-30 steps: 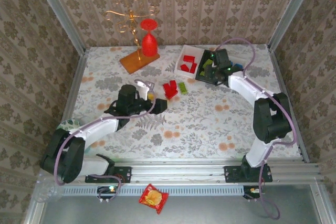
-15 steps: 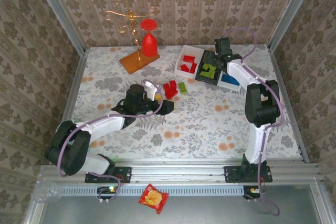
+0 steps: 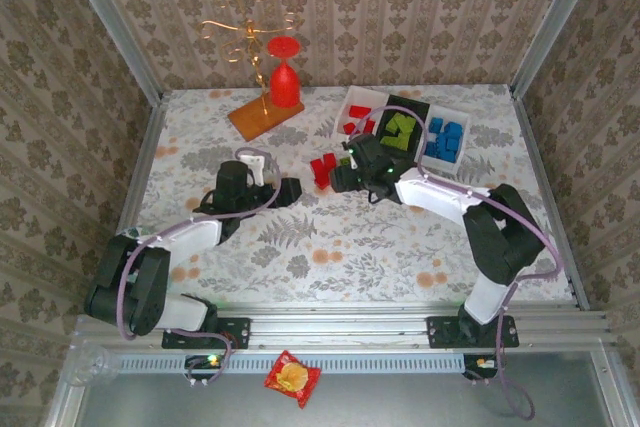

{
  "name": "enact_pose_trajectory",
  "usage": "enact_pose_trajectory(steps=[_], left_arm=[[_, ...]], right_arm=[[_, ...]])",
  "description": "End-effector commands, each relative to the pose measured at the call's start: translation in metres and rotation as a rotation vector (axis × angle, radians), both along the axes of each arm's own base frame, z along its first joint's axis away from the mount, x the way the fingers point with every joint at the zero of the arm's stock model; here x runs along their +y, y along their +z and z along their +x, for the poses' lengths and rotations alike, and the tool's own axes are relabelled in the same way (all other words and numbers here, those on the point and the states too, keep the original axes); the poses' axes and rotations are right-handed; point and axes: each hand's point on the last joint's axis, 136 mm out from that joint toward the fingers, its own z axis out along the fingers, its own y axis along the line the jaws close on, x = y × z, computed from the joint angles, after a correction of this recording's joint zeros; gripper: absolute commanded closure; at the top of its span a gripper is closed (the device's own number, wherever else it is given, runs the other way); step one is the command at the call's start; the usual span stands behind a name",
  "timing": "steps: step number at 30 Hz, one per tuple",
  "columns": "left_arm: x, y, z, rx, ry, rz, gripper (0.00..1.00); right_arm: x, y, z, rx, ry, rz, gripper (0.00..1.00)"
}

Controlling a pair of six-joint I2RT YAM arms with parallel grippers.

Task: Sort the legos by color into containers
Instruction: Pick up the lego from the center of the table.

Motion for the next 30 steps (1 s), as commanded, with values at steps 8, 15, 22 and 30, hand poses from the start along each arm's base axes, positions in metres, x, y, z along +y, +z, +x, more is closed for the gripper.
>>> enact_pose_trajectory(steps=[8, 15, 22, 30], left_arm=[[0.011, 0.008, -0.009, -0.013, 0.035, 0.013, 0.03], [0.012, 0.007, -0.009, -0.012, 0.036, 0.022, 0.03], [0.012, 0.005, -0.007, -0.007, 0.035, 0.024, 0.03], [0.010, 0.007, -0.006, -0.006, 0.030, 0.019, 0.03]], right_arm=[[-0.014, -0.042, 0.035, 0.035, -0.100, -0.165, 0.26], [-0.018, -0.060, 0.045, 0.087, -0.107, -0.167, 0.36], [-0.018, -0.071, 0.050, 0.106, -0.111, -0.171, 0.39], [-0.013, -0.076, 0.077, 0.105, -0.107, -0.087, 0.56]])
